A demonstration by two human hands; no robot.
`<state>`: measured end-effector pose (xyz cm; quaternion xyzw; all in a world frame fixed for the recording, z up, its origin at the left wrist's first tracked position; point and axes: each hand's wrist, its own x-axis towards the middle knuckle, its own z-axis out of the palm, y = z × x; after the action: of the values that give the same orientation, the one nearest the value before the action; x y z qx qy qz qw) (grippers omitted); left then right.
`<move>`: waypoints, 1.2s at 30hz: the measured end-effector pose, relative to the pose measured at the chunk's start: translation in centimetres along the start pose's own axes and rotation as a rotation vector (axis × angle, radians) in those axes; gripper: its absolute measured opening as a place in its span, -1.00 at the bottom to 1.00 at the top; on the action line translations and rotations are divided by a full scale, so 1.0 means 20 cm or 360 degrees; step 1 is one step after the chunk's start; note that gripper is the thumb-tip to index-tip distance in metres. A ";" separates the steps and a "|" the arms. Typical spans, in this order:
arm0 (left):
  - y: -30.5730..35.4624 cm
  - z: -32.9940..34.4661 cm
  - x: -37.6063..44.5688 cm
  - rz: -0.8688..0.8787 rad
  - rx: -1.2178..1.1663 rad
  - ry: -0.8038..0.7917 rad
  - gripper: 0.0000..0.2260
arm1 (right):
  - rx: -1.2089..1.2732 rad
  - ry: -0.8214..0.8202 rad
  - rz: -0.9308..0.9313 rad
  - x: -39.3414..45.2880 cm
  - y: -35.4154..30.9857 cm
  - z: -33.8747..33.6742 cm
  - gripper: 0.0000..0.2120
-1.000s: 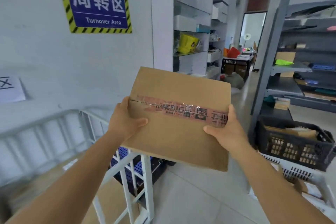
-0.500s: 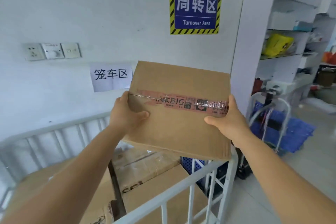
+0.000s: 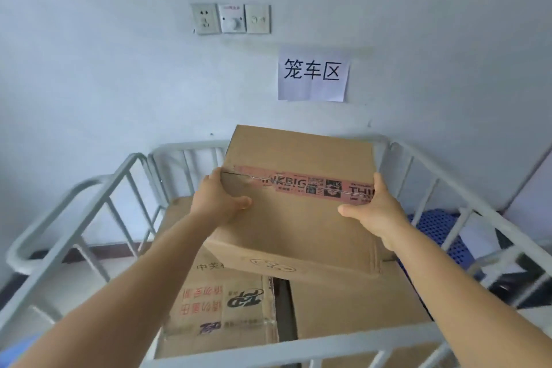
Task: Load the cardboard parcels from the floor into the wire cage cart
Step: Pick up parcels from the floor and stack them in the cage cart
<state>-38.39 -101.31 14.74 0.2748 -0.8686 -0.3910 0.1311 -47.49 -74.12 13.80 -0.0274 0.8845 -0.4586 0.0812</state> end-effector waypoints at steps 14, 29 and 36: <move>-0.89 -0.02 0.05 -0.0735 0.0135 0.0068 -0.22 | -0.0172 -0.0719 0.0131 0.31 0.16 1.02 0.13; -1.81 -0.02 0.24 -0.1048 0.0240 -0.0283 -0.20 | -0.0428 -0.0826 0.0446 0.20 0.38 1.93 0.13; -2.07 0.04 0.28 -0.1084 0.0299 -0.0380 -0.19 | -0.0490 -0.0759 0.0525 0.15 0.48 2.18 0.13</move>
<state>-27.69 -126.55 -16.74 0.5113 -0.7686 -0.3602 -0.1344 -42.76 -104.13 -18.96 -0.0024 0.8920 -0.2810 0.3541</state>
